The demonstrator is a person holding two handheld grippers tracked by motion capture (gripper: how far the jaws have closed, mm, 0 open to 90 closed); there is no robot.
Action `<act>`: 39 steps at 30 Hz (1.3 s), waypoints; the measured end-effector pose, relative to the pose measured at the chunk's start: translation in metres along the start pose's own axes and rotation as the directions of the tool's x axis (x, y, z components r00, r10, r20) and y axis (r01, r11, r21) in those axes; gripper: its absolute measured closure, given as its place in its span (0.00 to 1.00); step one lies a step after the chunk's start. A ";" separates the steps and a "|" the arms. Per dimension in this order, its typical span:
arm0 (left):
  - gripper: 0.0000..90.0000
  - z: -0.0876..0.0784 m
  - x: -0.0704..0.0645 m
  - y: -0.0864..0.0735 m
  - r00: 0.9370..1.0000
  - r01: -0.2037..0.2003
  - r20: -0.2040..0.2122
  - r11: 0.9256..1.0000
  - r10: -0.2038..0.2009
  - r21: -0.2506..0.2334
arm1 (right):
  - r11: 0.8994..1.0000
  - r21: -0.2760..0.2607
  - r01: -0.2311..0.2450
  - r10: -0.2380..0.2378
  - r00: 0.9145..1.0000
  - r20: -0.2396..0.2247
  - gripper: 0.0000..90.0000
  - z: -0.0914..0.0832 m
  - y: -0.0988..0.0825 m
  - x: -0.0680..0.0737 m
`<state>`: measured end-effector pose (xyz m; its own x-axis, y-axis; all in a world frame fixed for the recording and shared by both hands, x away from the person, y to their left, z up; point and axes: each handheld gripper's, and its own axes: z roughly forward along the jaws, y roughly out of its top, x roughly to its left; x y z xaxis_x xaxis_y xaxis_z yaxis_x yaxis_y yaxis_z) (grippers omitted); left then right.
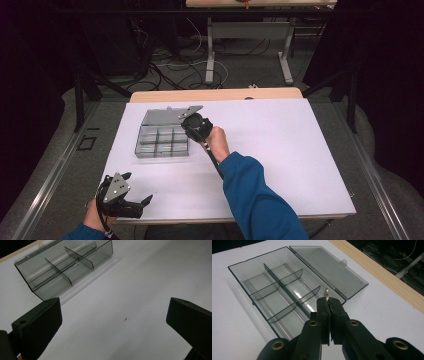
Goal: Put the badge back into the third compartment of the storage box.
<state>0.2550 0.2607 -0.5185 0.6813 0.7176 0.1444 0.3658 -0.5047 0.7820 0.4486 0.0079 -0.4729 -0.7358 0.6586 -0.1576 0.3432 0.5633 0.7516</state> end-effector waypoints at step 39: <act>0.00 0.000 0.000 0.000 1.000 0.000 -0.004 1.000 0.000 0.000 | 0.998 0.041 -0.041 0.042 0.999 -0.017 0.98 0.043 -0.009 -0.001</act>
<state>0.2552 0.2607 -0.5188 0.6791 0.7192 0.1470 0.3654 -0.5049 0.7821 0.4713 0.0237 -0.5073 -0.7307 0.6730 -0.1146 0.3969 0.5553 0.7308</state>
